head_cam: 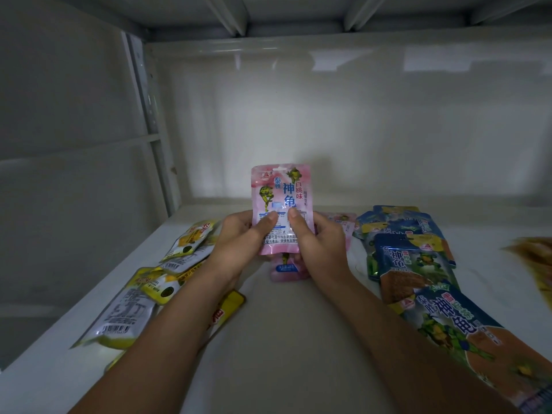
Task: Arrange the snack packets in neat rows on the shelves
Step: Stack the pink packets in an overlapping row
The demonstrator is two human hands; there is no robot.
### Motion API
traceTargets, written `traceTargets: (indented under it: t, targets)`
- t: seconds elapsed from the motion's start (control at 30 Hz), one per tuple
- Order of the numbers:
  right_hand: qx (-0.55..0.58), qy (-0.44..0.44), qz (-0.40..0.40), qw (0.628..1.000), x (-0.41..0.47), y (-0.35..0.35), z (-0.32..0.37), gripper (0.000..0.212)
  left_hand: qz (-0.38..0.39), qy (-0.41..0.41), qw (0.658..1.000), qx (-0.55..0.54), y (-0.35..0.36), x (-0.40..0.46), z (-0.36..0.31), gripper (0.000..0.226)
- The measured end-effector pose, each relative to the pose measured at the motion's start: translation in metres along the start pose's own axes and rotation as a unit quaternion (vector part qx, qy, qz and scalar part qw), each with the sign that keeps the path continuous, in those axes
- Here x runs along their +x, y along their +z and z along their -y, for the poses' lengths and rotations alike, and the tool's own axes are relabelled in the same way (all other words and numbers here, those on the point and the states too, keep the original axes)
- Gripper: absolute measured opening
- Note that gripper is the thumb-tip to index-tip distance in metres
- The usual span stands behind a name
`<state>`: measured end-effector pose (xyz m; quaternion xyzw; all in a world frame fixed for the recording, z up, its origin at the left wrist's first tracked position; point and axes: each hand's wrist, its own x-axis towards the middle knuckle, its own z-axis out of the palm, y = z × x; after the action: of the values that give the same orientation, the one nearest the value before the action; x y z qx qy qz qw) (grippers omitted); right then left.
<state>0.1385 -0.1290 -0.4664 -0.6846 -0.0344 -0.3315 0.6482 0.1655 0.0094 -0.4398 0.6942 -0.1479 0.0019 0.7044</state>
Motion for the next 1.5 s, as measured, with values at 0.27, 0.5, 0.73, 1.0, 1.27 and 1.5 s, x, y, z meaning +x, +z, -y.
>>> traceTargets:
  t: [0.27,0.5,0.73,1.0,1.27,1.5]
  targets:
    - [-0.045,0.005,0.007,0.999,0.000,0.001,-0.001,0.023,0.022,-0.013,0.999,-0.048,0.003,-0.001,-0.001,0.020]
    - [-0.038,-0.007,-0.007,0.999,0.000,0.000,-0.002,0.026,0.034,0.009,0.998,-0.051,0.002,-0.002,0.001,0.021]
    - [-0.066,-0.025,-0.014,0.997,0.000,-0.002,-0.003,0.022,0.018,0.008,0.999,-0.028,0.001,-0.001,0.001,0.022]
    - [-0.075,0.010,-0.040,0.996,0.006,-0.002,-0.007,0.007,-0.011,-0.001,1.000,0.028,0.000,0.002,0.004,0.023]
    - [-0.219,-0.075,-0.005,0.973,-0.002,-0.002,-0.012,0.026,-0.080,0.066,0.952,0.289,0.000,0.002,0.012,0.075]
    - [-0.306,-0.098,-0.044,0.946,-0.009,0.001,-0.012,0.053,-0.057,0.127,0.903,0.407,0.002,-0.009,0.011,0.074]
